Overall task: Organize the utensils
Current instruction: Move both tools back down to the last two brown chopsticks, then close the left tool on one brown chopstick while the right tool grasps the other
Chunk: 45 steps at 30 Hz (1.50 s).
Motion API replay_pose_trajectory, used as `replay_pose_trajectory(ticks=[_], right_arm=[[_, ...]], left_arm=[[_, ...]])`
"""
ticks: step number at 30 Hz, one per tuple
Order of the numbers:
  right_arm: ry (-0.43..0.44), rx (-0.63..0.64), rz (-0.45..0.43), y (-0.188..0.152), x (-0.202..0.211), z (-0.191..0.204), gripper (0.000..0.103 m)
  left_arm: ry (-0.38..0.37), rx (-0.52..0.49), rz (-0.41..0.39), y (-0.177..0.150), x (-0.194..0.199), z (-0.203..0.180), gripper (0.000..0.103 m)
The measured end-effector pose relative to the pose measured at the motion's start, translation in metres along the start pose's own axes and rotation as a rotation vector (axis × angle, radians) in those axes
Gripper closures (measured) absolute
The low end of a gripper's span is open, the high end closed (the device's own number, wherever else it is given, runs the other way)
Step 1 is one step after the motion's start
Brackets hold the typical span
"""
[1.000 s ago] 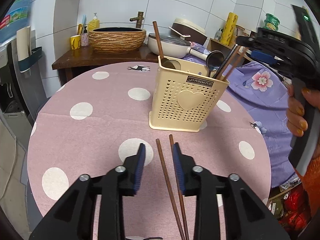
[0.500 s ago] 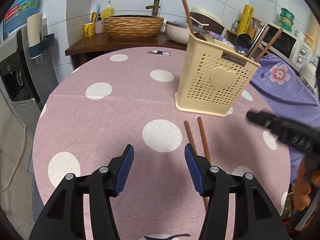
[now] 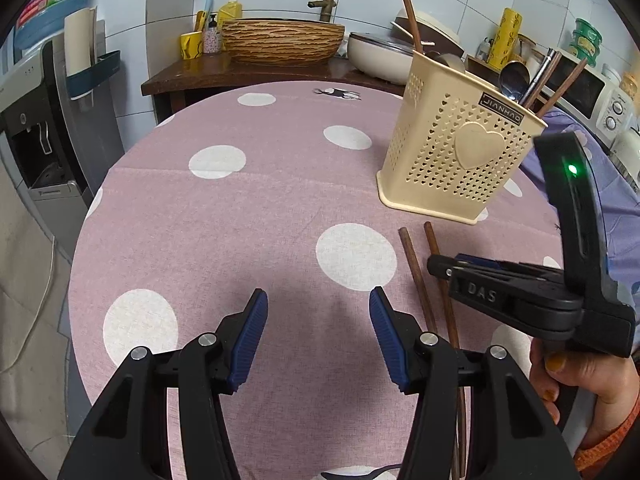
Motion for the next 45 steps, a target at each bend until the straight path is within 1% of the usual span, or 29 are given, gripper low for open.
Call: replay_pose_trajectory(ticks=[1,3,4,5,10,13,19,21,23,29,30,34,39,42,45], right_arm=[[-0.022,0.015,-0.002,0.001,-0.002,0.001,0.075],[-0.068,0.047,-0.005,0.003,-0.004,0.002,0.085],[-0.077,0.056,-0.004,0.003,-0.004,0.003,0.087],[-0.078,0.063,-0.003,0.003,-0.005,0.001,0.092],[-0.035,0.036,0.019,0.000,-0.002,-0.011,0.093],[-0.001,0.001,0.026,-0.004,0.002,-0.023,0.093],[0.006,-0.065,0.004,-0.007,0.017,-0.056,0.093],[-0.008,-0.072,-0.008,-0.008,0.022,-0.067,0.093],[-0.010,-0.082,-0.008,-0.010,0.023,-0.072,0.093],[-0.006,-0.111,-0.010,-0.015,0.022,-0.083,0.093],[-0.004,-0.115,-0.009,-0.015,0.022,-0.084,0.093],[-0.001,-0.121,-0.006,-0.017,0.021,-0.086,0.093],[-0.008,-0.119,-0.017,-0.017,0.019,-0.083,0.093],[-0.005,-0.132,-0.023,-0.017,0.019,-0.084,0.093],[0.020,-0.145,-0.041,-0.016,0.023,-0.085,0.093]], left_arm=[[-0.003,-0.007,0.003,-0.001,-0.001,-0.002,0.051],[-0.008,-0.017,0.009,-0.002,-0.003,-0.007,0.051],[-0.013,-0.022,0.013,-0.002,-0.004,-0.009,0.051],[-0.018,-0.028,0.016,-0.002,-0.005,-0.012,0.051],[-0.043,-0.077,0.031,-0.002,-0.010,-0.029,0.051],[-0.072,-0.097,0.048,-0.001,-0.016,-0.043,0.051],[-0.112,-0.116,0.091,0.006,-0.037,-0.070,0.053],[-0.107,-0.132,0.094,0.010,-0.043,-0.078,0.056],[-0.097,-0.148,0.107,0.012,-0.052,-0.086,0.063],[-0.050,-0.167,0.147,0.014,-0.075,-0.088,0.077],[-0.048,-0.166,0.153,0.013,-0.077,-0.088,0.077],[-0.007,-0.193,0.132,0.012,-0.079,-0.090,0.080],[0.028,-0.196,0.118,0.015,-0.082,-0.091,0.094],[0.016,-0.181,0.121,0.016,-0.082,-0.089,0.095],[-0.003,-0.164,0.123,0.016,-0.082,-0.089,0.095]])
Point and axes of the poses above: each gripper's, at about its wrist camera, not at the fingertips, and x roughly against the way its jaws point, z to its left, y to its top, the point moved 8 cm from there along -x, roughly the way its jaws point, and after that the axes turned 5 degrees about -x, right-handed, at the moved point
